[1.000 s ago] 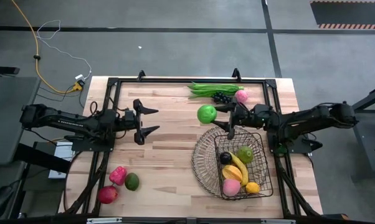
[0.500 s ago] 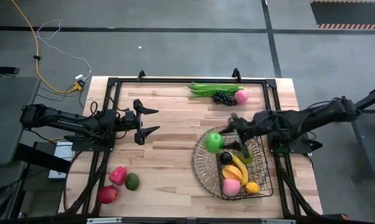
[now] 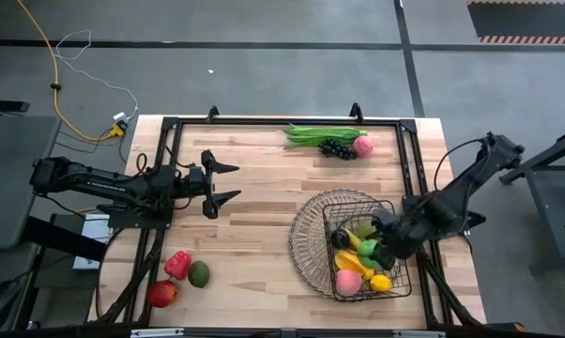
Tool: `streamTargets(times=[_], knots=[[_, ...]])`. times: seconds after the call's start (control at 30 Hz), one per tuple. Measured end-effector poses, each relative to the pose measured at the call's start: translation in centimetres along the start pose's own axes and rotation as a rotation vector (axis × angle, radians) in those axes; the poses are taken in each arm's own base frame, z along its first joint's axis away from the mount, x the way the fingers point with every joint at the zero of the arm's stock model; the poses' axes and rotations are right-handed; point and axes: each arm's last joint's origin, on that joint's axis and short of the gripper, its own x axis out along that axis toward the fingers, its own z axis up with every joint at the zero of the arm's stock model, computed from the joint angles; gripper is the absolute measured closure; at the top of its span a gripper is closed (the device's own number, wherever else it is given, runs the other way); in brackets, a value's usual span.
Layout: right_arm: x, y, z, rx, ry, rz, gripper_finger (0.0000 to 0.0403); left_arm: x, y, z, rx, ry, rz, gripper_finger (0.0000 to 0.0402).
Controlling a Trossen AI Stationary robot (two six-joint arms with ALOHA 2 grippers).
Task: Build produce basket
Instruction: Put the green apple into the wire basket
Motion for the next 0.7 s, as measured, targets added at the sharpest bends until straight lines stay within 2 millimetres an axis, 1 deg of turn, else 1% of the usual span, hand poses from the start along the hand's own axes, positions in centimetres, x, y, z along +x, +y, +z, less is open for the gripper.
streamTargets(times=[0.17, 0.3, 0.43, 0.63, 0.7], knots=[[1.7, 0.7, -0.6, 0.025, 0.024, -0.054, 0.0153, 0.0, 0.0, 0.0, 0.000, 0.000, 0.001, 0.0076], [2.5, 0.9, -1.1, -0.017, 0.040, -0.084, 0.0153, 0.0, 0.0, 0.0, 0.000, 0.000, 0.002, 0.0076], [2.9, 0.9, -1.5, -0.056, 0.071, -0.115, 0.0153, 0.0, 0.0, 0.0, 0.001, 0.003, 0.002, 0.0076], [3.3, 1.0, -1.6, -0.057, 0.077, -0.127, 0.0152, 0.0, 0.0, 0.0, 0.001, 0.003, 0.002, 0.0076], [3.3, 1.0, -1.6, -0.056, 0.077, -0.124, 0.0145, 0.0, 0.0, 0.0, 0.001, 0.003, 0.002, 0.0076]])
